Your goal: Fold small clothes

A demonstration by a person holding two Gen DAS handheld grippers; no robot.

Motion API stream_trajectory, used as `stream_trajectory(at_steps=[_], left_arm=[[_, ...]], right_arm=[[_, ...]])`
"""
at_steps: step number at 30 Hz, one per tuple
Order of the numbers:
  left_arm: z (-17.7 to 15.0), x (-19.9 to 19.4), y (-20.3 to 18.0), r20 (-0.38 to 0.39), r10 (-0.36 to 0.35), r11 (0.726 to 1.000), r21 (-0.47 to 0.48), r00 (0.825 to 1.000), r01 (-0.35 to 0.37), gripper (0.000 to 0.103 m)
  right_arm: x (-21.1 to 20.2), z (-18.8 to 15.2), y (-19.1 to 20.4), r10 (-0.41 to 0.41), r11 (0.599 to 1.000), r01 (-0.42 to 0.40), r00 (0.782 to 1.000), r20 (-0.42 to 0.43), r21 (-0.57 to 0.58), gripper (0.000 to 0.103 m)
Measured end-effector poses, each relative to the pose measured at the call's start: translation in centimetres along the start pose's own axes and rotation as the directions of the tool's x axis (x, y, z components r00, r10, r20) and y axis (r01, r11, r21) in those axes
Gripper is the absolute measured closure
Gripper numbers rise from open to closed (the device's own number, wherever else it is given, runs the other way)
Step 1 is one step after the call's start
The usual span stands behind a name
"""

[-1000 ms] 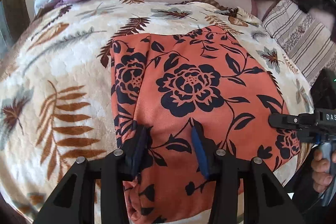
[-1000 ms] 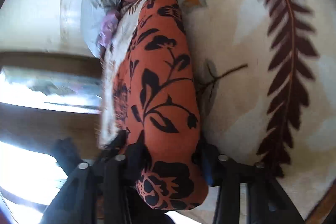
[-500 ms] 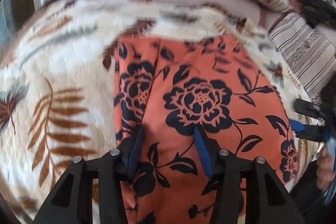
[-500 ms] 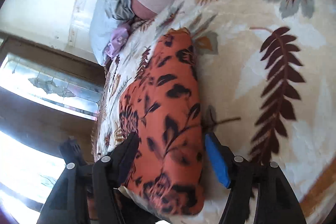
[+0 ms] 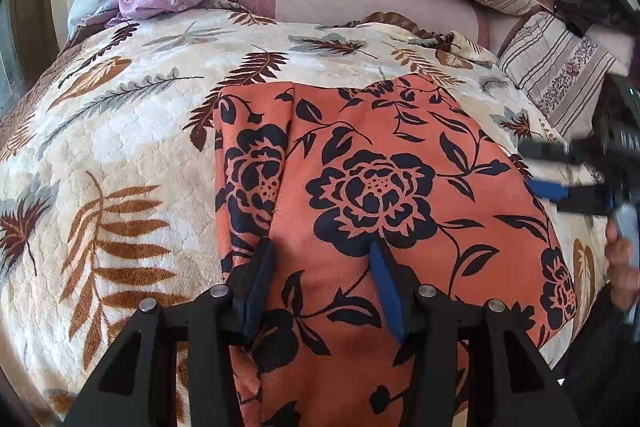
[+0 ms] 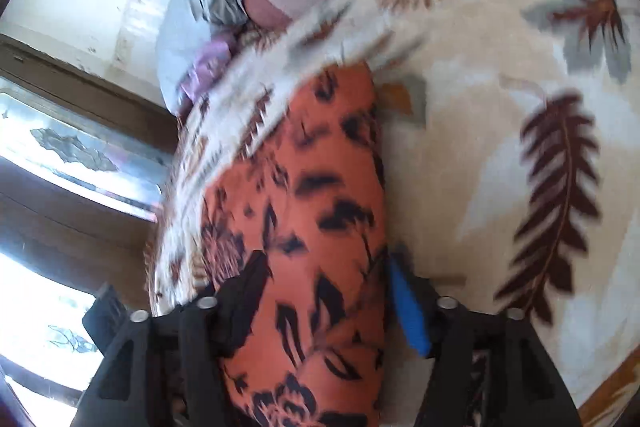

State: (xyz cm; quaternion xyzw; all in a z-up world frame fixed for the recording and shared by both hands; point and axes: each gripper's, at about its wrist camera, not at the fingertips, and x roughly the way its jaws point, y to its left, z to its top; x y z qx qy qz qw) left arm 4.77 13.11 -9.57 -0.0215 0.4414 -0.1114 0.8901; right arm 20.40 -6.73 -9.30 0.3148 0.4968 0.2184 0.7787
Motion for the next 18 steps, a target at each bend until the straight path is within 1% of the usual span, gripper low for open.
stream_trajectory(at_steps=[1,2,3,4,5,6,7,8,9,10,11,12,13,14,15,17,18], left_arm=[[0.0,0.0,0.0,0.001,0.003,1.0,0.001,1.0,-0.003,0.052],[0.1,0.1,-0.1,0.002,0.004,1.0,0.001,1.0,-0.004,0.052],[0.0,0.1,0.0,0.003,0.003,1.0,-0.001,1.0,-0.003,0.052],[0.0,0.1,0.0,0.003,-0.001,1.0,-0.003,1.0,0.001,0.052],[0.0,0.1,0.1,0.004,-0.003,1.0,-0.004,1.0,0.003,0.052],[0.0,0.0,0.3,0.005,-0.007,1.0,-0.01,1.0,0.007,0.052],[0.0,0.0,0.5,0.006,-0.015,1.0,-0.018,1.0,0.015,0.052],[0.0,0.0,0.5,0.006,-0.019,1.0,-0.023,1.0,0.019,0.052],[0.1,0.1,0.4,0.005,-0.021,0.999,-0.028,1.0,0.021,0.052],[0.1,0.1,0.3,0.004,-0.022,0.999,-0.028,1.0,0.022,0.052],[0.2,0.2,0.1,0.005,-0.017,1.0,-0.021,1.0,0.017,0.052],[0.2,0.3,-0.1,0.005,-0.003,1.0,-0.011,1.0,0.003,0.052],[0.2,0.2,-0.1,0.009,0.001,1.0,-0.005,1.0,-0.001,0.052],[0.1,0.1,0.0,0.012,-0.003,1.0,-0.009,1.0,0.003,0.052],[0.1,0.1,0.2,0.011,-0.008,1.0,-0.016,1.0,0.008,0.052],[0.2,0.1,0.2,0.01,-0.008,1.0,-0.023,1.0,0.008,0.052],[0.2,0.1,0.1,0.011,-0.002,1.0,-0.02,1.0,0.002,0.052]], right_arm=[[0.3,1.4,-0.4,0.004,1.0,-0.005,1.0,0.018,0.025,0.026],[1.4,2.4,-1.1,-0.002,0.999,0.002,1.0,0.003,0.054,0.02],[2.9,3.3,-1.9,-0.009,0.996,0.012,0.999,-0.044,0.084,0.022],[5.0,4.1,-2.7,-0.006,0.991,0.021,0.993,-0.114,0.13,0.027],[6.0,4.5,-2.6,0.025,0.989,-0.004,0.989,-0.143,0.147,0.061],[5.6,4.7,-1.0,0.008,0.997,0.002,0.991,-0.135,0.075,0.067],[4.3,4.7,1.9,-0.073,0.995,0.068,0.995,-0.072,-0.075,0.07],[3.5,4.1,3.5,-0.114,0.982,0.109,0.993,-0.023,-0.152,0.071],[3.2,3.7,3.8,-0.147,0.974,0.147,0.989,0.013,-0.174,0.071],[4.3,3.4,2.6,-0.198,0.969,0.195,0.98,-0.005,-0.154,0.071],[5.7,3.1,1.1,-0.23,0.967,0.223,0.972,-0.046,-0.124,0.065],[6.4,3.0,-0.5,-0.2,0.978,0.196,0.979,-0.05,-0.064,0.054],[5.9,3.1,-1.0,-0.151,0.988,0.151,0.988,-0.035,-0.016,0.053],[5.0,3.0,-0.7,-0.142,0.99,0.142,0.99,-0.024,0.001,0.043],[4.5,2.9,-0.1,-0.143,0.99,0.143,0.99,-0.011,-0.013,0.032],[3.4,2.0,1.3,-0.127,0.99,0.126,0.992,-0.006,-0.068,0.027],[3.2,1.4,1.4,-0.111,0.992,0.11,0.994,-0.007,-0.057,0.023]])
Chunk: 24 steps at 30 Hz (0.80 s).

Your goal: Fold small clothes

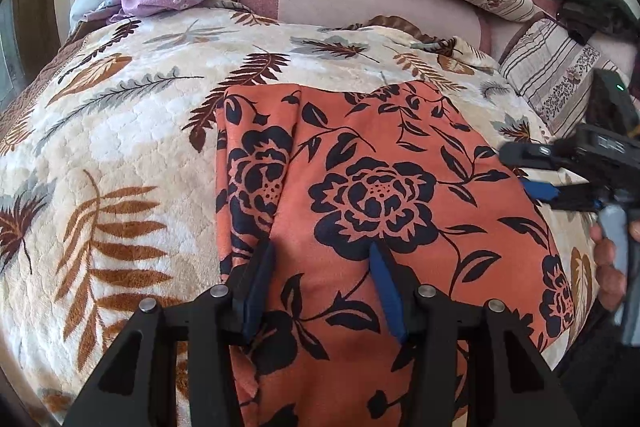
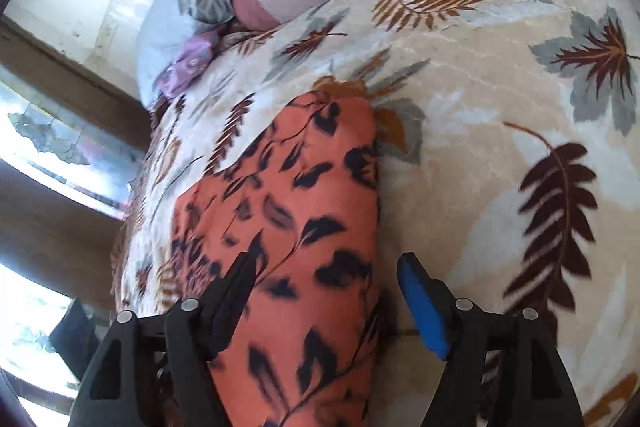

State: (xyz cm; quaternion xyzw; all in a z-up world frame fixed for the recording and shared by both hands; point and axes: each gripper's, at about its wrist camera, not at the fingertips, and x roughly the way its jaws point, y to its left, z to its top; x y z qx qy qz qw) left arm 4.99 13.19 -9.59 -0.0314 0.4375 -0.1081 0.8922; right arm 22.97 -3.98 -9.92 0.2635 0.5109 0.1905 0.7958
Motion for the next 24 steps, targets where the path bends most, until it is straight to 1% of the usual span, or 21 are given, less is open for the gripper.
stream_trajectory(at_steps=[1,2,3,4,5,7,9,10,11,12,13,15,16,17,18,19,20,21,22,23,24], left_arm=[[0.0,0.0,-0.1,0.002,0.006,1.0,0.005,1.0,-0.006,0.052],[0.0,0.0,-0.1,0.003,0.009,1.0,0.006,1.0,-0.009,0.052],[-0.1,0.0,-0.1,0.004,0.009,1.0,0.005,1.0,-0.009,0.052],[-0.1,0.0,-0.2,0.005,0.011,1.0,0.006,1.0,-0.011,0.052],[-0.2,0.0,-0.3,0.009,0.018,1.0,0.01,1.0,-0.018,0.052],[-0.2,-0.1,-0.2,0.014,0.028,1.0,0.01,1.0,-0.028,0.052],[-0.2,-0.1,-0.2,0.015,0.029,1.0,0.006,0.999,-0.029,0.052],[-0.2,-0.1,-0.2,0.016,0.027,1.0,0.007,1.0,-0.027,0.052],[-0.2,-0.1,-0.4,0.017,0.031,0.999,0.011,0.999,-0.031,0.052],[-0.2,-0.1,-0.4,0.02,0.037,0.999,0.014,0.999,-0.038,0.052],[-0.2,-0.4,-0.5,0.021,0.038,0.999,0.017,0.999,-0.038,0.052],[0.0,-2.4,-0.1,0.025,0.007,1.0,-0.015,1.0,-0.007,0.052],[-0.2,-4.0,0.6,0.053,-0.037,0.996,-0.074,0.998,0.041,0.048],[-0.7,-5.7,1.6,0.096,-0.092,0.983,-0.148,0.991,0.106,0.031],[-1.4,-6.6,2.4,0.122,-0.124,0.968,-0.203,0.985,0.147,0.024],[-2.4,-6.5,3.0,0.108,-0.131,0.956,-0.248,0.985,0.154,0.021],[-3.9,-4.4,3.7,-0.035,-0.142,0.946,-0.3,0.989,0.125,0.041],[-5.3,-2.1,4.4,-0.17,-0.169,0.927,-0.361,0.971,0.099,0.061],[-5.8,-1.9,5.2,-0.137,-0.19,0.905,-0.408,0.972,0.12,0.064],[-5.1,-2.4,5.1,-0.157,-0.176,0.914,-0.393,0.972,0.103,0.071],[-4.5,-3.0,4.9,-0.156,-0.156,0.923,-0.375,0.975,0.088,0.072]], right_arm=[[0.1,-0.9,-0.2,0.017,1.0,-0.017,1.0,-0.002,0.026,0.019],[0.6,-2.3,-0.8,0.035,0.998,-0.034,0.999,-0.036,0.044,0.018],[1.3,-3.2,-1.0,0.034,0.999,-0.031,0.996,-0.088,0.036,0.038],[1.3,-4.2,-0.6,0.001,1.0,-0.003,0.995,-0.102,-0.013,0.051],[0.7,-4.6,0.2,-0.006,0.999,0.001,0.996,-0.09,-0.049,0.061],[-0.8,-4.3,3.3,-0.088,0.987,0.085,0.996,-0.017,-0.134,0.063],[-1.6,-4.7,4.3,-0.121,0.976,0.12,0.993,0.005,-0.18,0.063],[-0.7,-4.9,3.8,-0.138,0.977,0.134,0.99,-0.017,-0.164,0.061],[0.5,-5.1,2.3,-0.161,0.978,0.151,0.985,-0.056,-0.145,0.046],[0.2,-5.4,0.7,-0.125,0.987,0.119,0.991,-0.048,-0.104,0.039],[-0.3,-5.5,0.0,-0.075,0.995,0.073,0.997,-0.029,-0.061,0.038],[-1.3,-5.6,0.4,-0.076,0.996,0.074,0.996,-0.036,-0.052,0.035],[-1.6,-5.7,0.8,-0.081,0.994,0.078,0.996,-0.034,-0.076,0.032],[-2.0,-6.1,1.1,-0.086,0.99,0.082,0.996,-0.036,-0.111,0.027],[-2.1,-6.3,1.2,-0.092,0.989,0.087,0.995,-0.037,-0.123,0.025],[-2.1,-6.6,0.9,-0.094,0.989,0.088,0.995,-0.038,-0.119,0.025],[-2.1,-6.9,0.2,-0.067,0.994,0.063,0.997,-0.045,-0.093,0.025],[-2.3,-7.4,-0.6,-0.042,0.997,0.039,0.998,-0.043,-0.067,0.025],[-2.3,-7.4,-1.0,-0.021,0.999,0.019,0.999,-0.037,-0.046,0.025],[-2.8,-7.8,-1.2,-0.02,0.999,0.018,0.999,-0.041,-0.048,0.025],[-2.9,-7.7,-1.0,-0.028,0.998,0.025,0.999,-0.046,-0.06,0.025]])
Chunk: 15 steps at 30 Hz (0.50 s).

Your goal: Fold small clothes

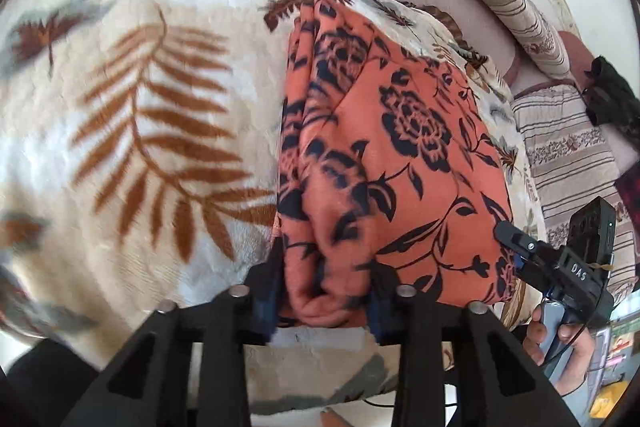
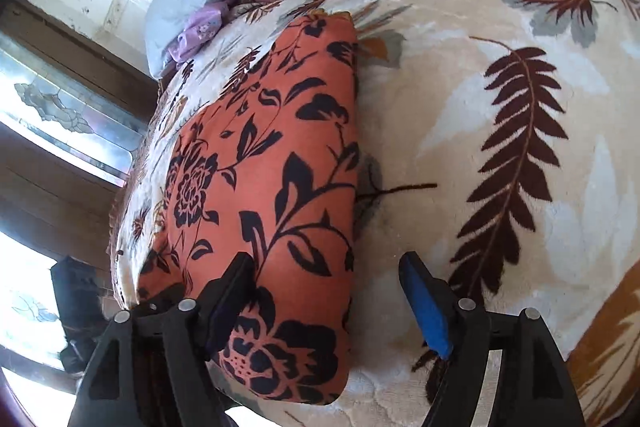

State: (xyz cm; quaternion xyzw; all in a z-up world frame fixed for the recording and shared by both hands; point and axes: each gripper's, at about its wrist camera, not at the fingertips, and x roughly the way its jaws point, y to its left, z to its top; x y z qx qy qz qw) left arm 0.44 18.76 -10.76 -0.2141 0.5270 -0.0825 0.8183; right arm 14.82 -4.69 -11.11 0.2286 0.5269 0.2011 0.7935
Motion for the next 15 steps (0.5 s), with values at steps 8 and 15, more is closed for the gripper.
stream_trajectory(at_steps=[8,15], left_arm=[[2.2,-3.4,-2.3,0.162,0.002,0.998,0.057,0.987,-0.011,0.026],[7.4,2.1,-2.0,0.077,0.026,0.998,0.054,0.997,-0.03,0.056]], right_arm=[[-1.8,1.0,-1.3,0.037,0.998,-0.037,0.999,0.001,0.045,0.025],[-0.6,5.5,-1.2,0.128,0.987,-0.13,0.991,0.036,0.091,0.02]])
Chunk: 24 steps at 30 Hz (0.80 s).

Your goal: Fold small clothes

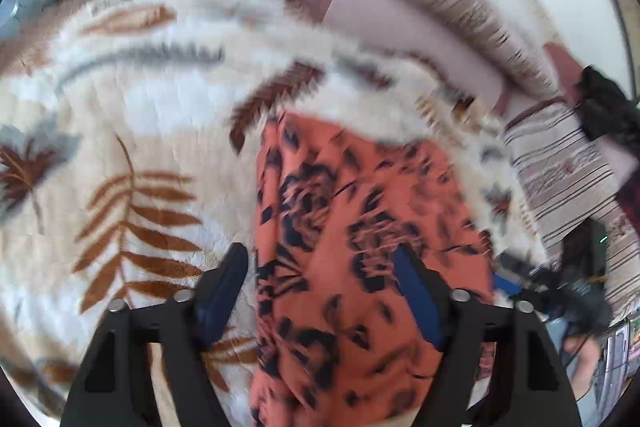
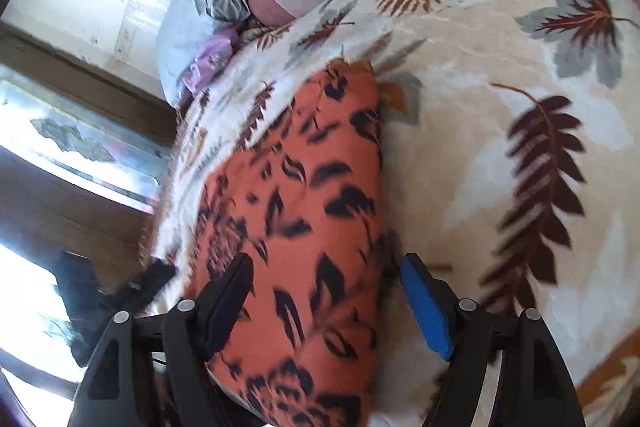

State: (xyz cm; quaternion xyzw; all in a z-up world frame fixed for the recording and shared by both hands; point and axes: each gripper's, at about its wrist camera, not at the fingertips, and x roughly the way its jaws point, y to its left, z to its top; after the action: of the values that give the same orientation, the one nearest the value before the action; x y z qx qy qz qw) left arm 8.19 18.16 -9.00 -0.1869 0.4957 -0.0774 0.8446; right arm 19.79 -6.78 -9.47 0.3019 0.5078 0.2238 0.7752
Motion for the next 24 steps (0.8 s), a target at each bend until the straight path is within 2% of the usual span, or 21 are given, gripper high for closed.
stream_trajectory(at_steps=[1,2,3,5,6,7,8,10,11,12,13,14,15,16,17,18,19,20,21,22,24], left_arm=[[-0.4,2.1,1.4,-0.091,0.017,0.999,-0.05,0.996,-0.022,0.076],[-0.6,2.3,2.5,-0.071,-0.03,0.993,-0.112,0.997,0.022,0.076],[-0.5,1.8,2.6,-0.068,-0.049,0.993,-0.112,0.996,0.041,0.076],[0.4,-0.2,1.9,-0.024,-0.065,0.995,-0.075,0.998,0.063,0.074],[0.9,-0.6,1.7,-0.015,-0.072,0.995,-0.066,0.997,0.071,0.067],[1.6,-0.8,1.4,-0.012,-0.079,0.995,-0.063,0.997,0.078,0.043],[2.5,-1.0,1.3,0.01,-0.097,0.993,-0.065,0.995,0.097,0.025],[4.6,-0.4,1.1,0.074,-0.111,0.992,-0.057,0.991,0.116,0.023],[5.8,1.0,1.2,0.054,-0.112,0.992,-0.055,0.992,0.115,0.026],[6.8,3.0,1.7,-0.001,-0.096,0.994,-0.058,0.995,0.096,0.042],[7.4,5.2,2.7,-0.094,-0.056,0.996,-0.076,0.994,0.049,0.091],[7.7,6.9,4.2,-0.133,-0.11,0.983,-0.161,0.985,0.088,0.09],[8.0,7.0,4.9,-0.115,-0.152,0.969,-0.213,0.982,0.125,0.09],[8.2,6.3,4.8,-0.093,-0.156,0.967,-0.219,0.983,0.132,0.09],[8.0,5.2,4.1,-0.047,-0.133,0.975,-0.184,0.99,0.122,0.085],[7.6,4.3,3.5,-0.011,-0.103,0.984,-0.15,0.995,0.1,0.084],[7.0,3.4,2.9,0.01,-0.063,0.991,-0.12,0.998,0.064,0.071],[6.1,2.6,2.4,0.01,-0.047,0.993,-0.106,0.999,0.048,0.051],[5.3,2.1,2.3,0.001,-0.049,0.992,-0.114,0.999,0.049,0.043],[4.2,1.4,2.1,0.001,-0.055,0.991,-0.126,0.998,0.055,0.039],[1.4,-0.7,1.7,0.017,-0.057,0.991,-0.118,0.998,0.058,0.039]], right_arm=[[1.1,0.5,-0.5,-0.022,1.0,0.022,1.0,-0.016,0.01,0.02],[2.9,0.8,-1.0,-0.095,0.995,0.095,0.992,-0.08,0.006,0.027],[3.6,0.6,-0.9,-0.131,0.991,0.128,0.987,-0.097,-0.029,0.032],[3.3,0.4,0.6,-0.17,0.979,0.159,0.983,-0.073,-0.131,0.036],[3.1,0.3,0.9,-0.168,0.979,0.157,0.983,-0.072,-0.132,0.036],[3.1,0.3,1.0,-0.157,0.982,0.147,0.985,-0.075,-0.122,0.036],[3.2,0.2,1.1,-0.146,0.983,0.136,0.986,-0.082,-0.12,0.036],[3.8,-0.2,1.3,-0.141,0.982,0.128,0.986,-0.092,-0.136,0.035],[4.0,-0.4,1.5,-0.148,0.98,0.133,0.985,-0.091,-0.148,0.034],[4.1,-0.6,1.7,-0.153,0.978,0.138,0.984,-0.087,-0.159,0.033],[4.2,-0.6,1.8,-0.153,0.977,0.138,0.984,-0.086,-0.161,0.033],[4.2,-0.6,1.7,-0.148,0.979,0.133,0.985,-0.09,-0.156,0.033],[4.3,-0.5,1.5,-0.145,0.98,0.129,0.985,-0.096,-0.151,0.033],[4.3,-0.4,1.4,-0.139,0.981,0.124,0.985,-0.099,-0.146,0.033],[4.3,-0.4,1.2,-0.13,0.983,0.115,0.986,-0.101,-0.14,0.033],[4.3,-0.4,1.1,-0.125,0.984,0.11,0.987,-0.101,-0.138,0.032],[4.3,-0.4,0.9,-0.119,0.985,0.104,0.988,-0.104,-0.137,0.032],[4.3,-0.4,0.7,-0.111,0.987,0.097,0.989,-0.103,-0.131,0.031],[4.2,-0.4,0.7,-0.106,0.988,0.093,0.989,-0.1,-0.125,0.031],[4.2,-0.5,0.6,-0.103,0.988,0.091,0.99,-0.098,-0.124,0.03],[4.0,-0.5,0.7,-0.111,0.987,0.099,0.989,-0.101,-0.124,0.03]])
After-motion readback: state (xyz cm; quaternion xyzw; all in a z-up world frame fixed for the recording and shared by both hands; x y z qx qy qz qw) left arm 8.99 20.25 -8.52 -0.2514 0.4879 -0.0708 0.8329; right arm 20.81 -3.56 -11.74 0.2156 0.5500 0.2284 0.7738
